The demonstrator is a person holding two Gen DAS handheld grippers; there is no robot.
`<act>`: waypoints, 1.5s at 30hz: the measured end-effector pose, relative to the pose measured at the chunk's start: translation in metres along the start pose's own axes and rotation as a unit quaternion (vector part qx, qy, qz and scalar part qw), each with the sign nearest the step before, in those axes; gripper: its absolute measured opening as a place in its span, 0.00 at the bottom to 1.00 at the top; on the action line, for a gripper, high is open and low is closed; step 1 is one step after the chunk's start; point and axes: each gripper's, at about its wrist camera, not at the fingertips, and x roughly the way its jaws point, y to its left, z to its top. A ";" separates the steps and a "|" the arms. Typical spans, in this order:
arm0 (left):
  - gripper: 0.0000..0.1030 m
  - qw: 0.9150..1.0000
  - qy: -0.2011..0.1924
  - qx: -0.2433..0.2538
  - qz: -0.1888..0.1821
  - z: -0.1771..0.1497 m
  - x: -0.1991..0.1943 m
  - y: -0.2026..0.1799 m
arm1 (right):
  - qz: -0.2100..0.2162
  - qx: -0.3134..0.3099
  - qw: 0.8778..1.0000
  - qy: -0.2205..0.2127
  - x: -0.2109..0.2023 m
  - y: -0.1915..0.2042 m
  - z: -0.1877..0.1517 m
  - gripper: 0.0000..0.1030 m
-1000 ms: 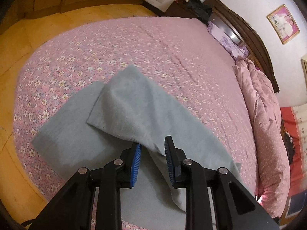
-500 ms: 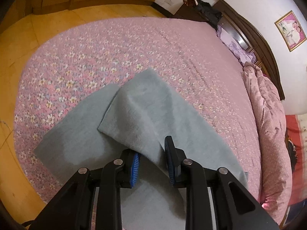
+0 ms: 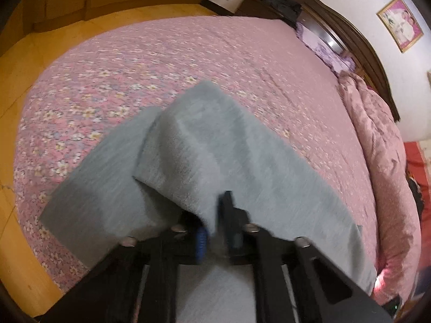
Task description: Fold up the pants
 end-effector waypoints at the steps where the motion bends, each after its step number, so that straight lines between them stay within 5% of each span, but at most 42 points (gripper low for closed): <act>1: 0.00 1.000 -0.002 0.004 -0.001 0.000 -0.002 -0.002 | 0.003 0.002 1.000 -0.002 -0.004 -0.003 0.001 0.51; 4: 0.00 1.000 -0.015 0.024 -0.005 0.000 -0.013 -0.007 | -0.001 0.003 0.999 -0.038 -0.024 -0.002 0.001 0.30; 6: 0.00 0.999 -0.021 0.031 -0.011 0.002 -0.020 -0.009 | -0.009 -0.020 0.998 -0.066 -0.039 0.004 0.002 0.25; 10: 0.00 0.998 -0.028 0.040 -0.025 0.005 -0.034 -0.013 | -0.003 -0.051 0.997 -0.058 -0.044 0.021 0.006 0.08; 23: 0.00 0.991 -0.060 0.115 -0.031 0.002 -0.098 -0.019 | -0.001 -0.135 0.986 -0.096 -0.103 0.059 0.009 0.07; 39: 0.00 0.993 0.020 0.102 0.052 -0.047 -0.040 0.038 | -0.129 -0.176 0.976 -0.008 -0.051 0.031 -0.009 0.08; 45: 0.02 0.990 0.012 0.120 0.073 -0.049 -0.053 0.041 | -0.161 -0.192 0.968 0.000 -0.046 0.032 -0.008 0.31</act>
